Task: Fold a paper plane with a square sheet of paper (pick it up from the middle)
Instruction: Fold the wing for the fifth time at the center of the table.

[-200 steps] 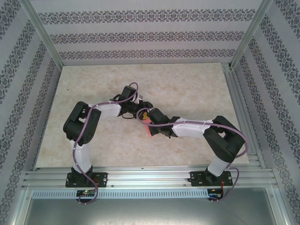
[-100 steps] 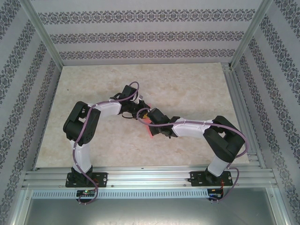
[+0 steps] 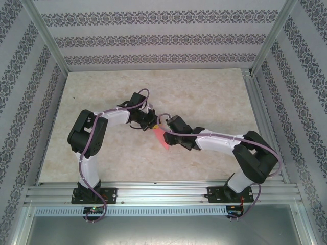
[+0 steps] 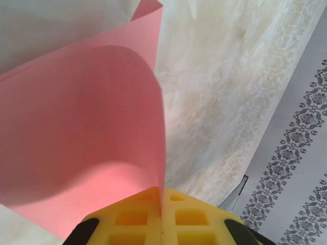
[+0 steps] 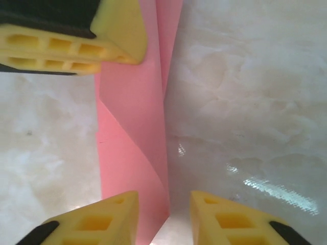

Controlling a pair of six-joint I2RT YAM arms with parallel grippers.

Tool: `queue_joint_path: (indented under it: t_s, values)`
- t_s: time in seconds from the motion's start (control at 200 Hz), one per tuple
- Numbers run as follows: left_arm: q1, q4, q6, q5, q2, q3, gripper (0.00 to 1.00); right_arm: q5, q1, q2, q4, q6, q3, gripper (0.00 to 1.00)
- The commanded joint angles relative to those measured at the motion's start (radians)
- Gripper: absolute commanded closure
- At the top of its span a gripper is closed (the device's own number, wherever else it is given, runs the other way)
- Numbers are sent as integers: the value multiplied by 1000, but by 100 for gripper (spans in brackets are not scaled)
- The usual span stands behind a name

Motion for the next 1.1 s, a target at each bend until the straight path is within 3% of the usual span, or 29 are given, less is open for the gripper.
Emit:
queue_joint_path:
  t_s: [0.0, 0.055, 0.14, 0.22, 0.355, 0.679, 0.754, 1.014, 1.099]
  values:
    - [13, -22, 55, 29, -34, 15, 94, -204, -52, -91, 140, 88, -84, 64]
    - [18, -22, 70, 34, -37, 12, 94, -301, -95, -126, 234, 142, -134, 63]
    - [32, -37, 108, 45, -36, 12, 93, -422, -169, -129, 372, 264, -199, 73]
    - [44, -46, 145, 86, -22, 20, 93, -476, -210, -87, 449, 353, -220, 84]
    - [72, -107, 240, 144, 6, 43, 92, -547, -223, 18, 499, 399, -196, 90]
    - [110, -214, 367, 178, 32, 72, 91, -618, -227, 136, 644, 509, -179, 85]
    - [111, -193, 348, 208, 43, 75, 90, -606, -220, 125, 625, 494, -182, 71]
    - [111, -186, 339, 212, 36, 79, 90, -382, -100, 52, 321, 280, -113, 63]
    - [110, -184, 336, 217, 39, 75, 90, -315, -64, 50, 316, 276, -111, 61]
